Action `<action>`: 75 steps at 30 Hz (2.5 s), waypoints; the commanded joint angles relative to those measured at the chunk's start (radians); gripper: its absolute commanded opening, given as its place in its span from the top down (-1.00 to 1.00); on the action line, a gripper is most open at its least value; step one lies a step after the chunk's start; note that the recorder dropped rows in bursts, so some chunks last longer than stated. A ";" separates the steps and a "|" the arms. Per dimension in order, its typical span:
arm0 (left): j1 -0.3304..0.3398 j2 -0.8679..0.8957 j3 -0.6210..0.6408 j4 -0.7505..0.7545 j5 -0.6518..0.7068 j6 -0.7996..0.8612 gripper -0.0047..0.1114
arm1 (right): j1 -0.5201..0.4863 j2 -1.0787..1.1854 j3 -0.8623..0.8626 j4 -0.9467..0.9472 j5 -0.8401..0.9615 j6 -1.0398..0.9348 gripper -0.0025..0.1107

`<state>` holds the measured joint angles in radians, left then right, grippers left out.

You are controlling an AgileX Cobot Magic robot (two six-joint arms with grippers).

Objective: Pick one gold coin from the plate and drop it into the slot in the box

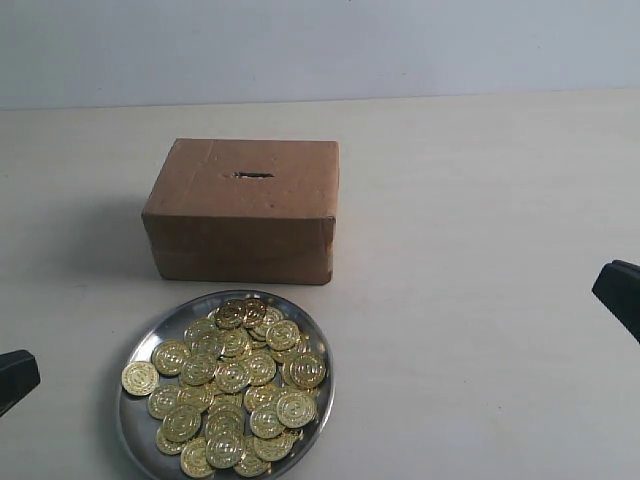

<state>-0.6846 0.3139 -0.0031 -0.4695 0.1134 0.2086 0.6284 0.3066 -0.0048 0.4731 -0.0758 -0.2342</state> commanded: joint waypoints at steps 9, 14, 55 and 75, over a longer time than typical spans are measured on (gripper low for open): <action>-0.003 -0.005 0.003 -0.005 0.004 -0.004 0.92 | -0.110 -0.044 0.005 -0.013 0.027 -0.035 0.96; -0.003 -0.005 0.003 -0.005 0.004 -0.004 0.92 | -0.335 -0.151 0.005 -0.016 0.092 -0.079 0.96; -0.003 -0.005 0.003 -0.005 0.011 -0.004 0.92 | -0.618 -0.307 0.005 -0.435 0.389 0.262 0.96; -0.003 -0.005 0.003 -0.005 0.011 -0.004 0.92 | -0.618 -0.307 0.005 -0.438 0.389 0.264 0.96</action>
<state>-0.6846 0.3139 -0.0031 -0.4734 0.1295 0.2086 0.0159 0.0065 -0.0048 0.0427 0.3180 0.0289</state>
